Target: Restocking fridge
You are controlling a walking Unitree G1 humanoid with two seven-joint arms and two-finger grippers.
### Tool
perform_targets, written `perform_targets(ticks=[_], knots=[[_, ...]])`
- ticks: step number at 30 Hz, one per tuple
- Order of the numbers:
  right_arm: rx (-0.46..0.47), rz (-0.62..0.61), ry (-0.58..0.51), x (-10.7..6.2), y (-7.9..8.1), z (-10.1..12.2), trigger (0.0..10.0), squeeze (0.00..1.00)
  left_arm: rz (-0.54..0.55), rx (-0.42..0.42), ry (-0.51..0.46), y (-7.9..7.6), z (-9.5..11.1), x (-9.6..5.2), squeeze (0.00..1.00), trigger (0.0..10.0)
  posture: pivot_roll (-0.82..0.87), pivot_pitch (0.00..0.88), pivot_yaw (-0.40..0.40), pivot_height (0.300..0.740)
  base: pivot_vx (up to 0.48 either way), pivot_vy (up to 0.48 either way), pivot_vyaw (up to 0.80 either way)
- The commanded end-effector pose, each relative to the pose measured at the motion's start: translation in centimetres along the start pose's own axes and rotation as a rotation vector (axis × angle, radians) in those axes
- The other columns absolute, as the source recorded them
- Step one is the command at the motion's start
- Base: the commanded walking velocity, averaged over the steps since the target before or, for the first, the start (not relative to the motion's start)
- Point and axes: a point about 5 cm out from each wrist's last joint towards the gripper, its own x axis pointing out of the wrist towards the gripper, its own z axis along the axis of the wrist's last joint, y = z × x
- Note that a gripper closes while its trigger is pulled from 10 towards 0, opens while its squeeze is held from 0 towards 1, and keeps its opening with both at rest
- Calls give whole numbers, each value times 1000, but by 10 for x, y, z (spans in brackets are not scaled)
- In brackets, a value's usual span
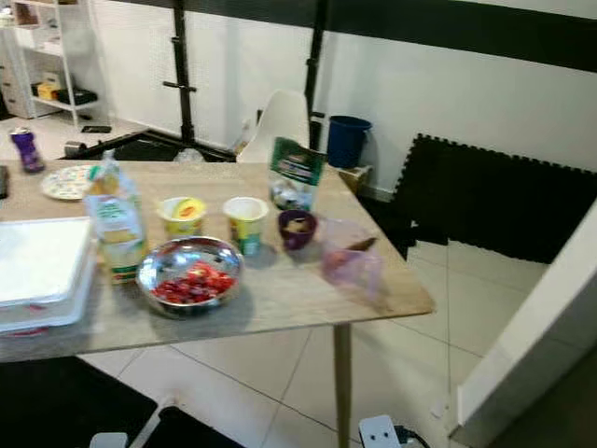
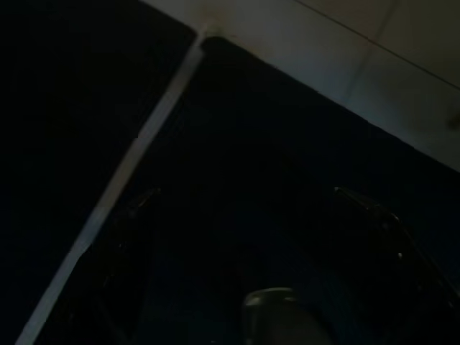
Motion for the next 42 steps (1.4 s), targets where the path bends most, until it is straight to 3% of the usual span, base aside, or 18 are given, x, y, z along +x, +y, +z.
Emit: perform_targets(ticks=[1,23,34,39,41,42], knots=[[3,-11,28,-3,-4,-7,10000,0,-12,15,15,-2,-2,0,0,10000,-65,62,-79,740,0,0,0],[21,-22,32,-2,-2,-8,10000,0,7,27,-6,2,10,4,0,10000,-45,60,-63,740,0,0,0],[28,-67,0,1,-9,4,10000,0,7,57,-22,2,24,9,0,10000,-26,42,-54,740,0,0,0],[3,-12,43,4,-14,8,10000,0,8,65,-23,4,27,10,0,10000,-23,42,-52,740,0,0,0],[-71,195,14,6,-17,30,10000,0,-25,90,-38,2,28,9,0,10000,-21,48,-50,740,0,0,0],[-71,195,14,6,-17,30,10000,0,-25,90,-38,2,28,9,0,10000,-21,48,-50,740,0,0,0]])
